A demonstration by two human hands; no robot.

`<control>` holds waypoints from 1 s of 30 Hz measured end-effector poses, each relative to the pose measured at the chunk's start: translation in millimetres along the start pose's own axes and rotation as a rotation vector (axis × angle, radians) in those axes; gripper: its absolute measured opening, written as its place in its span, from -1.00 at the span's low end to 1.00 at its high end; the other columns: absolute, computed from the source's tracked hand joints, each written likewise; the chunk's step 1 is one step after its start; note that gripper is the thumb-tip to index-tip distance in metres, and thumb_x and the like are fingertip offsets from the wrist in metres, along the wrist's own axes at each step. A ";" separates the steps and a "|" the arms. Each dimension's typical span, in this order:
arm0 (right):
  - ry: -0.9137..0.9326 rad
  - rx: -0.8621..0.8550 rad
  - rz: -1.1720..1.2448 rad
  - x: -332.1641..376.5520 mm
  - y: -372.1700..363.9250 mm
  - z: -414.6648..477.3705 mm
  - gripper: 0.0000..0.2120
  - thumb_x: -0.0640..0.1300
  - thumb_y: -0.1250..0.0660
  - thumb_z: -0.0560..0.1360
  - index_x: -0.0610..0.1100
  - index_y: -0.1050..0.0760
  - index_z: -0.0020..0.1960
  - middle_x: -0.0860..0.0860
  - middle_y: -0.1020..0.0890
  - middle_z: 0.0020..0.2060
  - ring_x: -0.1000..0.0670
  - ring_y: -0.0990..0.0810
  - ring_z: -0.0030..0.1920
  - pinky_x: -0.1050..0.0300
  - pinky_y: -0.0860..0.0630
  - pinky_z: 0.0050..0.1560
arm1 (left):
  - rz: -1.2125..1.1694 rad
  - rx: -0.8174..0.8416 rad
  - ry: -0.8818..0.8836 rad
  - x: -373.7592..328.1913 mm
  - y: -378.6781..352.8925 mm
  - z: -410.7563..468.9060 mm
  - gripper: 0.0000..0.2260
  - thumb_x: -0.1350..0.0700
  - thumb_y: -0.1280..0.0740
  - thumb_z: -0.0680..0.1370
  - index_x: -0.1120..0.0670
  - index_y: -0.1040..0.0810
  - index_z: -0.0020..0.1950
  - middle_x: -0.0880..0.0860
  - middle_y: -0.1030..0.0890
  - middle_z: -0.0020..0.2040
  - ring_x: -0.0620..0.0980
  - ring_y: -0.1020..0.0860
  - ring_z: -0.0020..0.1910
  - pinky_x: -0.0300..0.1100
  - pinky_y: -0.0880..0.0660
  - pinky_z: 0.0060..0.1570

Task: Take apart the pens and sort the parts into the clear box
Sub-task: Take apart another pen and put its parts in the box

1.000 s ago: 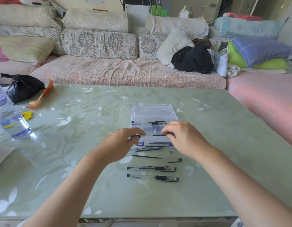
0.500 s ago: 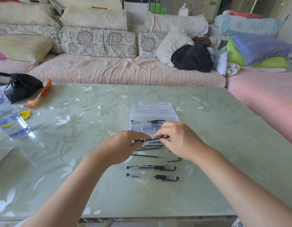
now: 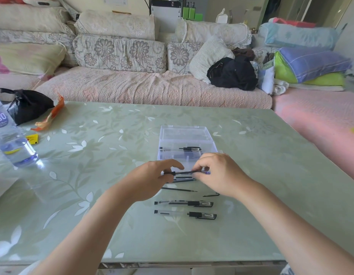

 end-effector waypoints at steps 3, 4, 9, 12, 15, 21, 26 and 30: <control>-0.004 0.013 0.041 3.9 -4.2 -0.7 -0.92 0.02 -0.44 0.44 0.10 -0.66 -0.07 0.20 -0.60 -0.21 0.17 -0.51 -0.14 0.25 -0.40 -0.07 | -0.003 -0.001 -0.005 0.3 -0.8 0.5 -0.76 0.04 -0.23 0.59 -0.34 -0.49 0.07 -0.21 -0.58 -0.12 0.02 -0.58 -0.21 -0.09 -0.53 -0.14; -0.016 0.014 0.043 3.2 -3.7 -1.2 -0.90 0.03 -0.44 0.44 0.11 -0.65 -0.04 0.22 -0.60 -0.20 0.19 -0.50 -0.15 0.28 -0.38 -0.07 | -0.006 -0.005 -0.005 1.1 -0.2 0.4 -0.77 0.05 -0.23 0.59 -0.33 -0.49 0.06 -0.21 -0.58 -0.14 0.01 -0.58 -0.22 -0.11 -0.52 -0.17; -0.074 -0.004 0.086 -4.2 1.9 -3.7 -0.94 0.01 -0.42 0.42 0.10 -0.56 -0.22 0.23 -0.60 -0.21 0.11 -0.53 -0.19 0.14 -0.52 -0.08 | -0.044 -0.005 -0.015 1.0 0.2 -0.8 -0.77 0.08 -0.24 0.59 -0.30 -0.48 0.04 -0.25 -0.56 -0.19 0.05 -0.57 -0.23 -0.12 -0.49 -0.26; -0.057 0.006 0.132 1.3 -4.4 -5.5 -0.97 -0.02 -0.43 0.42 0.09 -0.59 -0.19 0.20 -0.61 -0.20 0.14 -0.53 -0.17 0.14 -0.52 -0.09 | -0.077 0.003 -0.036 -4.6 -5.7 0.4 -0.76 0.09 -0.26 0.58 -0.29 -0.46 0.08 -0.23 -0.56 -0.16 0.04 -0.56 -0.24 -0.08 -0.53 -0.20; -0.052 0.047 0.185 4.6 -11.7 -6.4 -0.94 -0.02 -0.47 0.41 0.10 -0.63 -0.12 0.21 -0.60 -0.18 0.18 -0.52 -0.16 0.24 -0.47 -0.11 | -0.114 0.034 -0.045 -8.7 -14.4 0.1 -0.73 0.11 -0.27 0.58 -0.30 -0.43 0.10 -0.25 -0.53 -0.15 0.08 -0.57 -0.22 -0.13 -0.53 -0.34; -0.161 0.138 0.032 -25.4 0.2 -9.6 -0.81 -0.03 -0.40 0.46 0.18 -0.60 0.06 0.28 -0.61 -0.13 0.22 -0.51 -0.17 0.23 -0.48 -0.04 | -0.143 0.046 -0.014 -4.2 -18.6 1.1 -0.64 0.13 -0.20 0.58 -0.38 -0.43 0.15 -0.20 -0.55 -0.15 0.18 -0.56 -0.23 -0.12 -0.55 -0.38; -0.194 0.228 -0.157 -40.3 0.0 -17.6 -0.83 -0.01 -0.33 0.52 0.18 -0.61 0.06 0.26 -0.65 -0.07 0.17 -0.54 -0.05 0.23 -0.46 -0.03 | -0.114 0.074 0.003 -3.3 -22.7 1.9 -0.68 0.10 -0.18 0.60 -0.35 -0.51 0.11 -0.16 -0.57 -0.14 0.04 -0.46 -0.35 -0.17 -0.48 -0.39; -0.179 0.258 -0.230 -40.7 -8.2 -19.3 -0.82 0.04 -0.31 0.52 0.18 -0.60 0.10 0.24 -0.65 -0.08 0.15 -0.48 -0.10 0.23 -0.39 -0.10 | -0.124 0.077 0.008 -3.7 -25.2 2.7 -0.73 0.11 -0.19 0.61 -0.28 -0.52 0.08 -0.17 -0.56 -0.19 0.00 -0.45 -0.36 -0.27 -0.43 -0.43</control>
Point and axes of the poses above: each hand's wrist, its own z-axis towards the middle knuckle, its own y-axis out of the back of the hand, x = y × z, the point moved 8 cm from there along z, towards the middle knuckle
